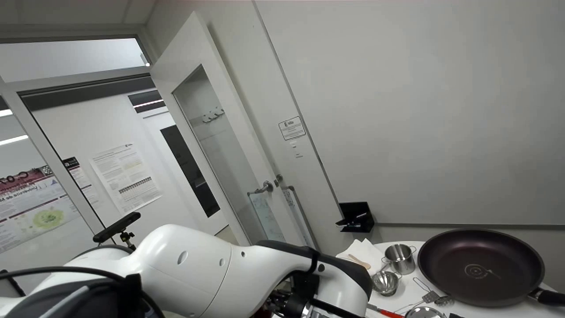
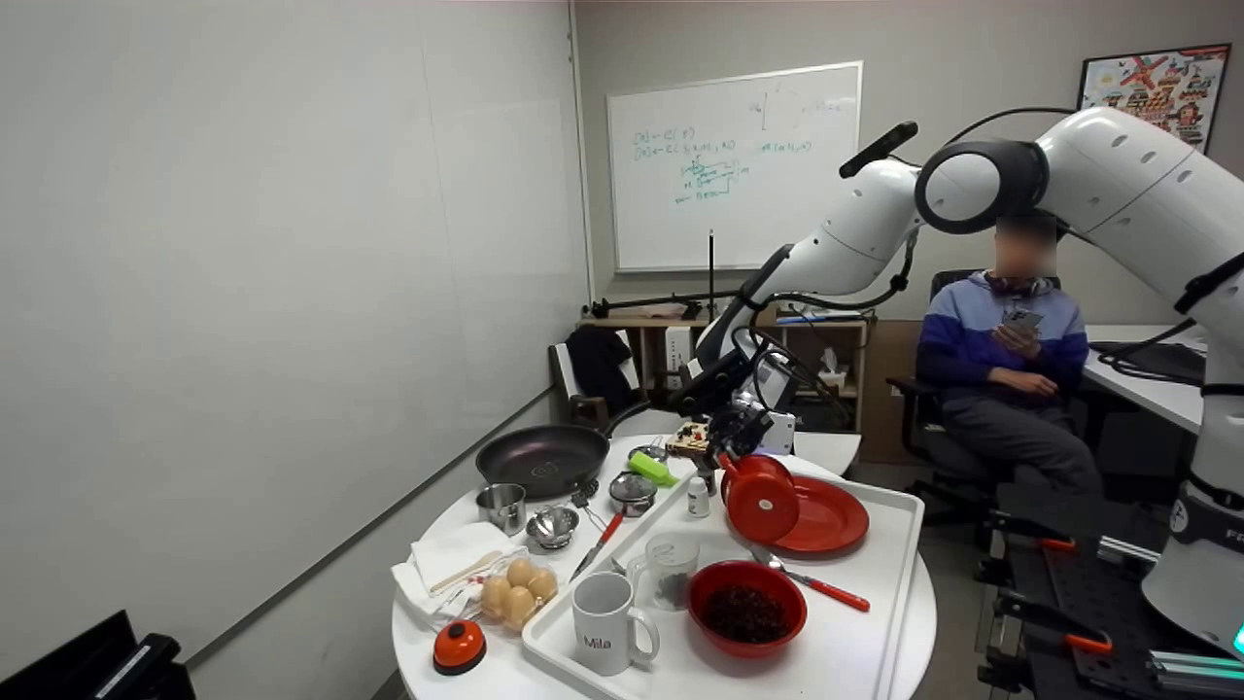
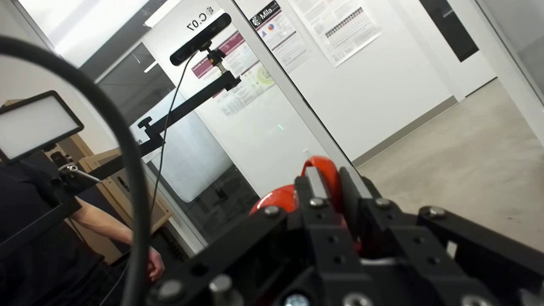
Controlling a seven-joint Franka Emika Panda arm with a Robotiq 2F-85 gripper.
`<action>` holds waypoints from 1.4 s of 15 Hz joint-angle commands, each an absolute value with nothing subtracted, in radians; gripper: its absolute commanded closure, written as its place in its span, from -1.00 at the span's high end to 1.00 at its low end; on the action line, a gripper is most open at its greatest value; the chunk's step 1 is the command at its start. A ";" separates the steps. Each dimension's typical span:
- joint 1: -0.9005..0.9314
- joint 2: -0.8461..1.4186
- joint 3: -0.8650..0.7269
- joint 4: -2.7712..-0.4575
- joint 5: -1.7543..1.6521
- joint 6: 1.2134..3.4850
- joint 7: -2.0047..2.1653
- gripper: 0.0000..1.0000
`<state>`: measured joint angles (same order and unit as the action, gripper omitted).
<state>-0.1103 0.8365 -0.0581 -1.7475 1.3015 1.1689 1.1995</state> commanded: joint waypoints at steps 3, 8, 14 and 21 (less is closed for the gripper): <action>-0.107 0.916 -0.049 -1.658 1.346 1.073 1.269 -0.83; -0.093 0.917 -0.059 -1.653 1.353 1.096 1.257 -0.83; -0.004 0.841 -0.120 -1.699 1.280 1.330 1.274 -0.83; 0.105 0.774 -0.136 -1.733 1.119 1.632 1.362 -0.83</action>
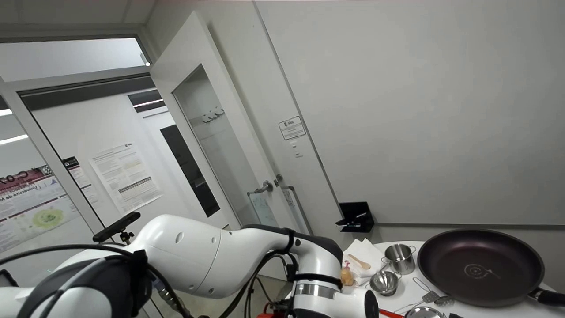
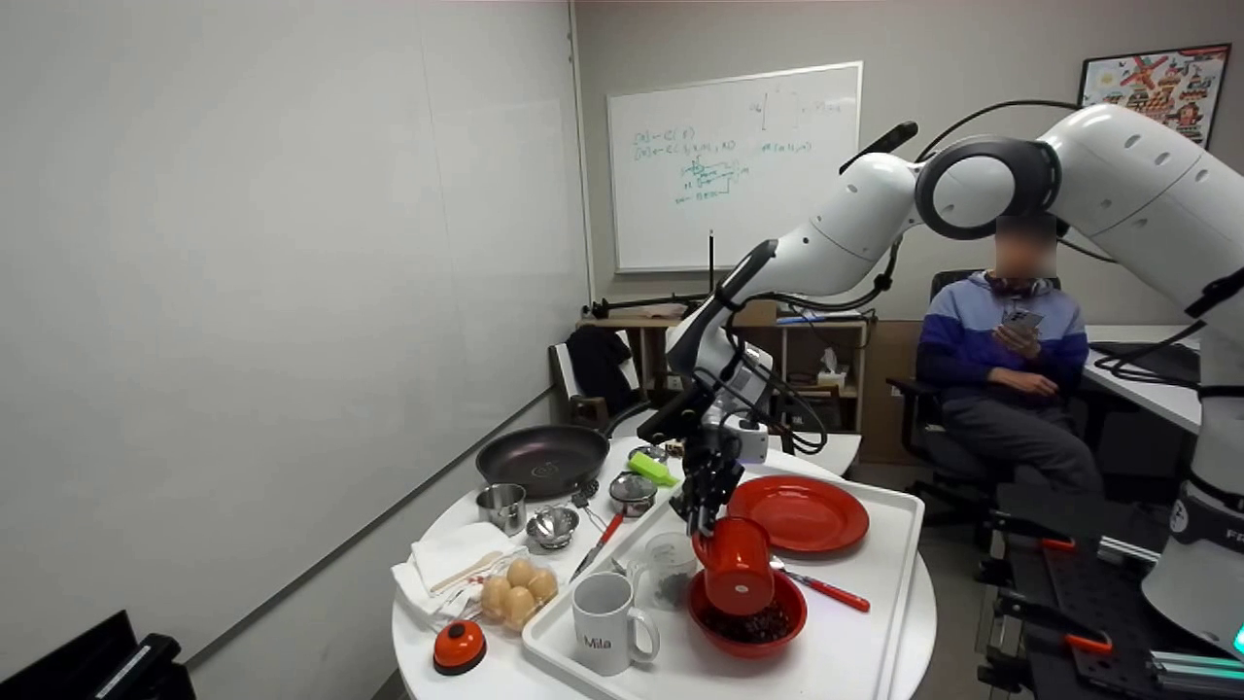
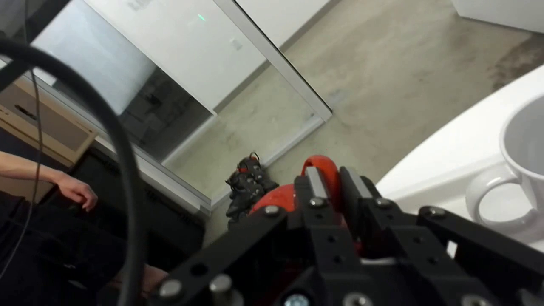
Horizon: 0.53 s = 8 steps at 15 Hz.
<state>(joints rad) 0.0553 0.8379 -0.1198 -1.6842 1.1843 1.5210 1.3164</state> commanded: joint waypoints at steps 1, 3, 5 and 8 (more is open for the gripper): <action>0.120 0.760 -0.135 -1.746 1.092 1.679 1.367 -0.83; 0.149 0.730 -0.132 -1.774 1.039 1.776 1.390 -0.83; 0.169 0.685 -0.123 -1.820 1.003 1.874 1.396 -0.83; 0.194 0.610 -0.107 -1.897 0.966 2.006 1.398 -0.83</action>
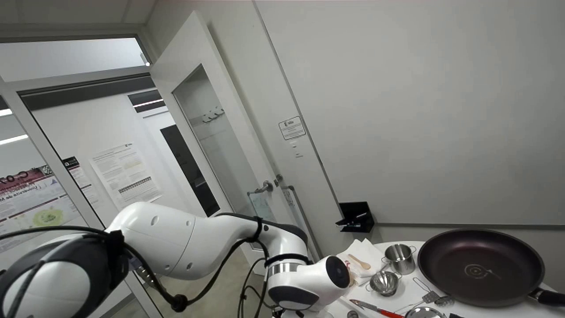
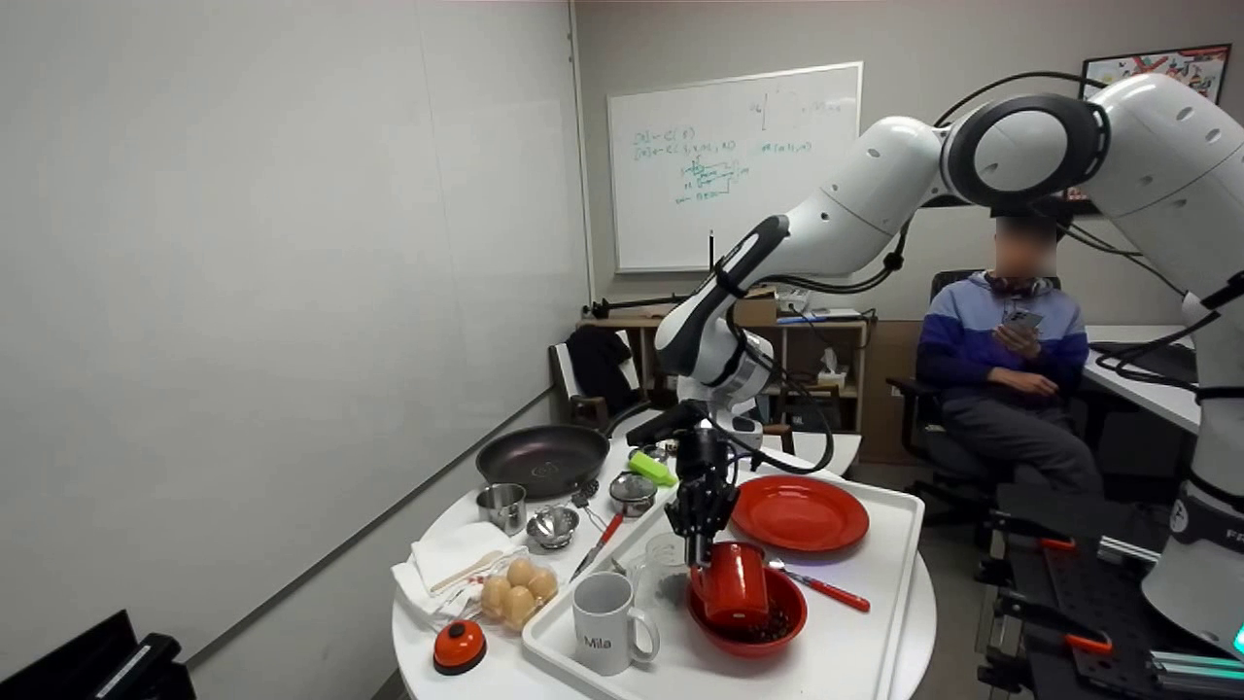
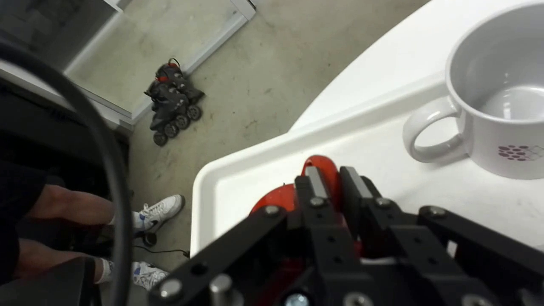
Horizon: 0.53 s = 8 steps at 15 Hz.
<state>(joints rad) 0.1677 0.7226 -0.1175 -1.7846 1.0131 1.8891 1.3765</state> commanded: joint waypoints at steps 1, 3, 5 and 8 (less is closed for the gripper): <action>0.202 0.587 -0.102 -1.918 0.955 2.047 1.403 -0.83; 0.215 0.545 -0.091 -1.957 0.928 2.125 1.421 -0.83; 0.230 0.509 -0.083 -1.991 0.893 2.207 1.454 -0.83; 0.257 0.470 -0.079 -2.038 0.830 2.379 1.539 -0.83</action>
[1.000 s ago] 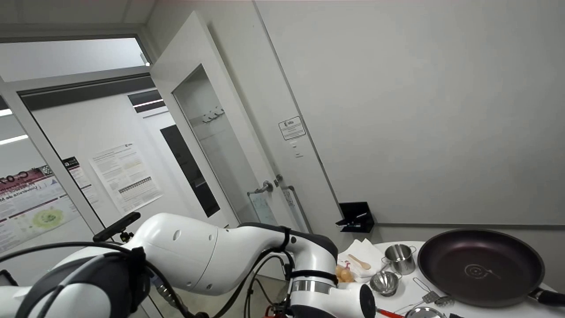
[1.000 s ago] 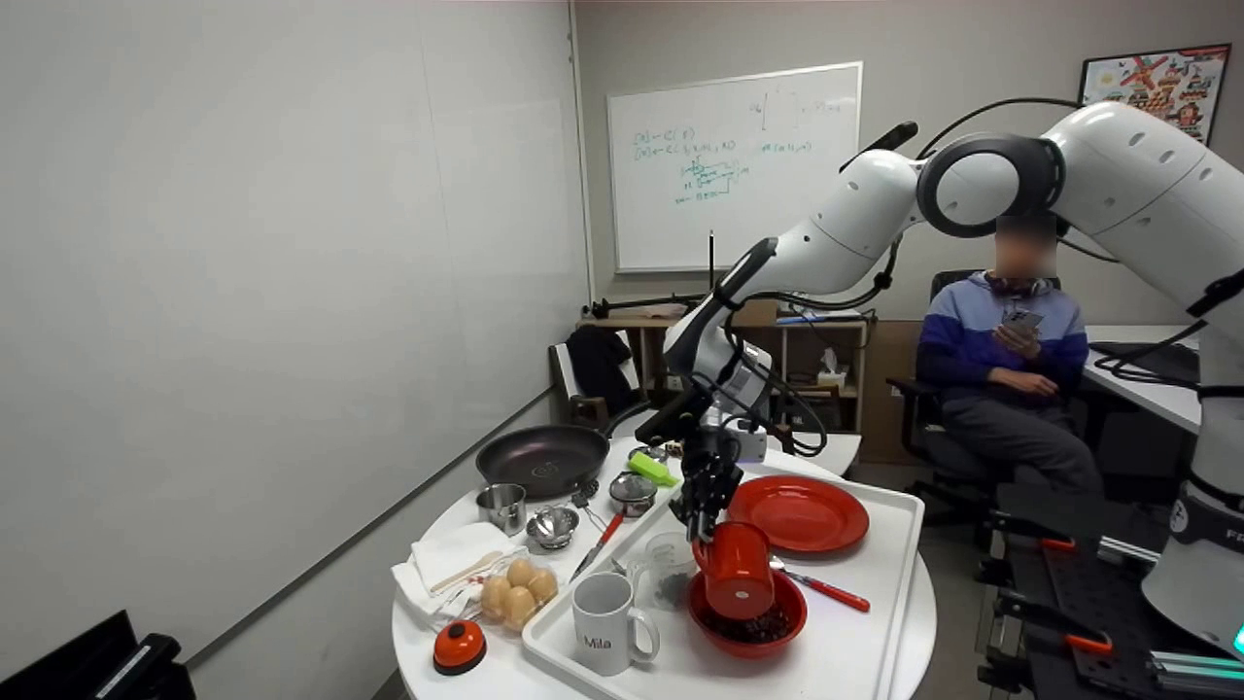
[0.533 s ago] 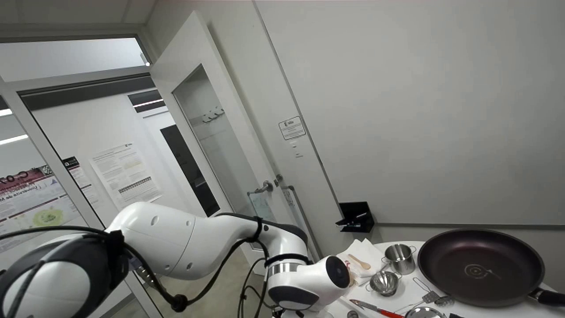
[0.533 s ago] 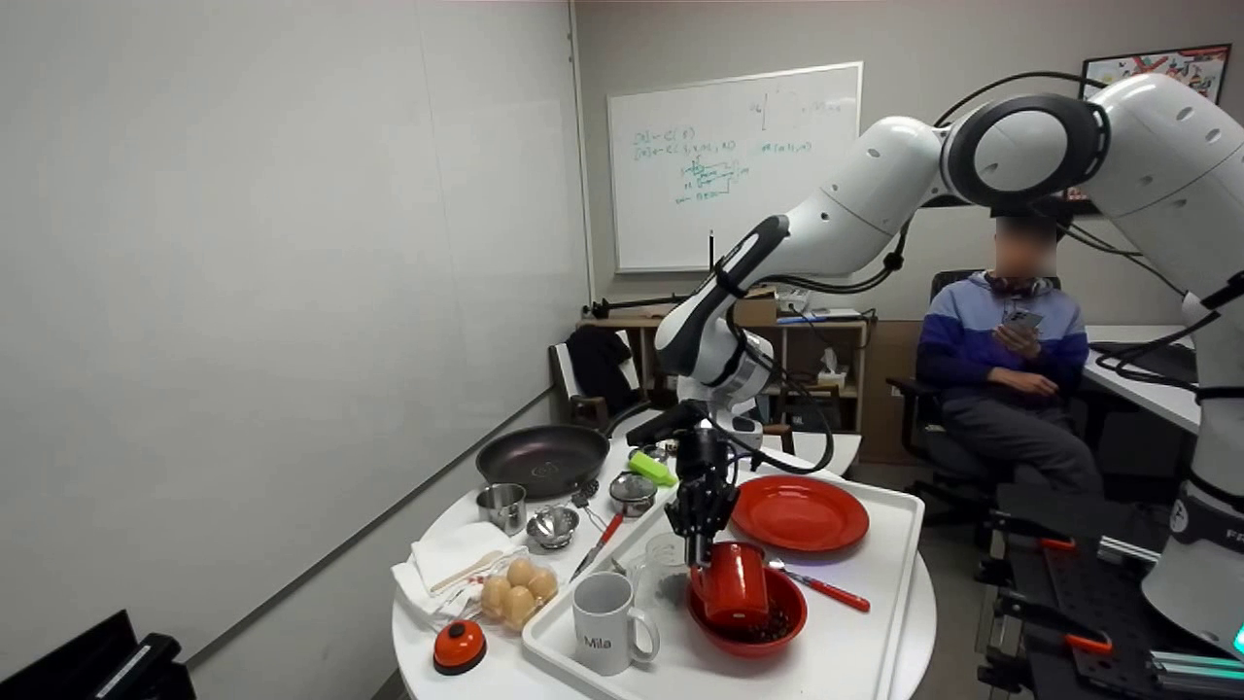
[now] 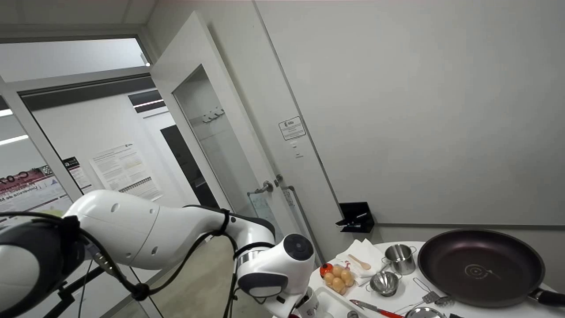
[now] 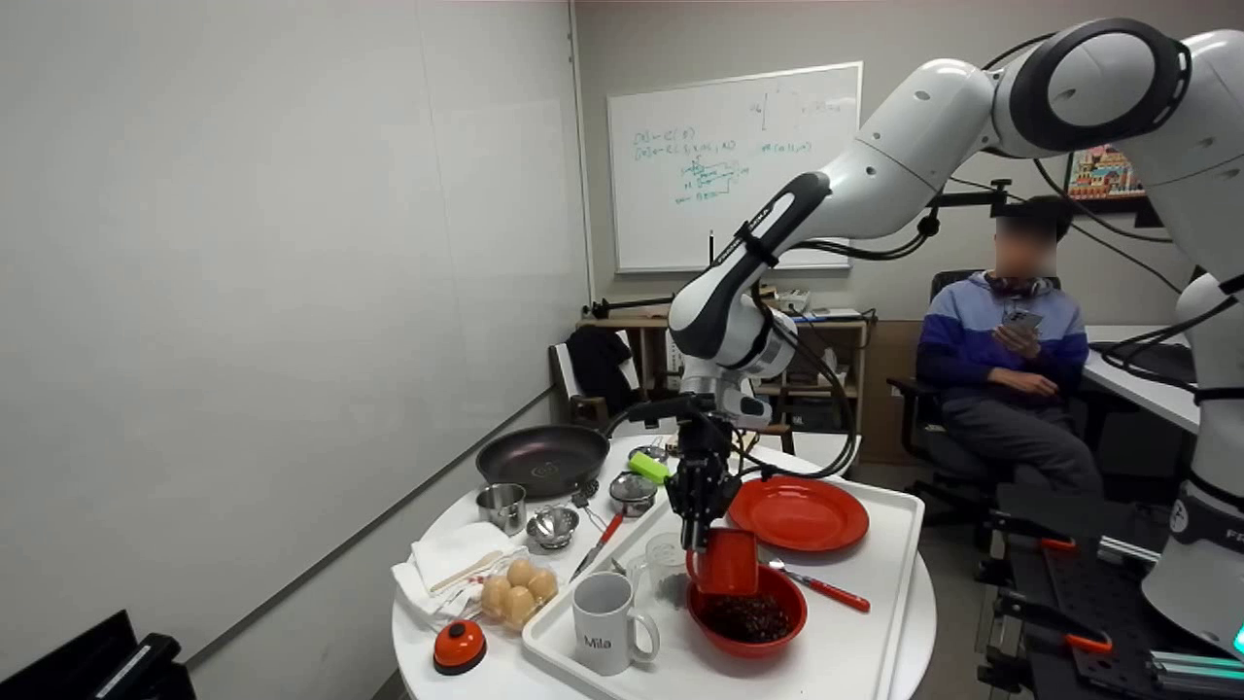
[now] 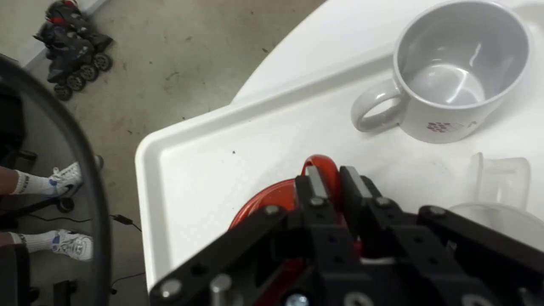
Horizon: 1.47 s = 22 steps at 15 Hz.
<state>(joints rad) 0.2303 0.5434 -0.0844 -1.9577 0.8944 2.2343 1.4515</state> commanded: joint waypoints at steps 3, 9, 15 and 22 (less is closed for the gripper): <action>0.273 0.460 -0.079 -2.067 0.770 2.547 1.662 -0.84; 0.316 0.493 -0.136 -2.100 0.556 2.776 2.013 -0.84; 0.389 0.529 -0.266 -2.085 0.264 2.779 2.418 -0.84; 0.303 0.605 -0.217 -1.963 0.220 2.754 2.631 -0.84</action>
<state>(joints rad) 0.3397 0.5610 -0.2422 -2.0386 0.2412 2.7582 2.5485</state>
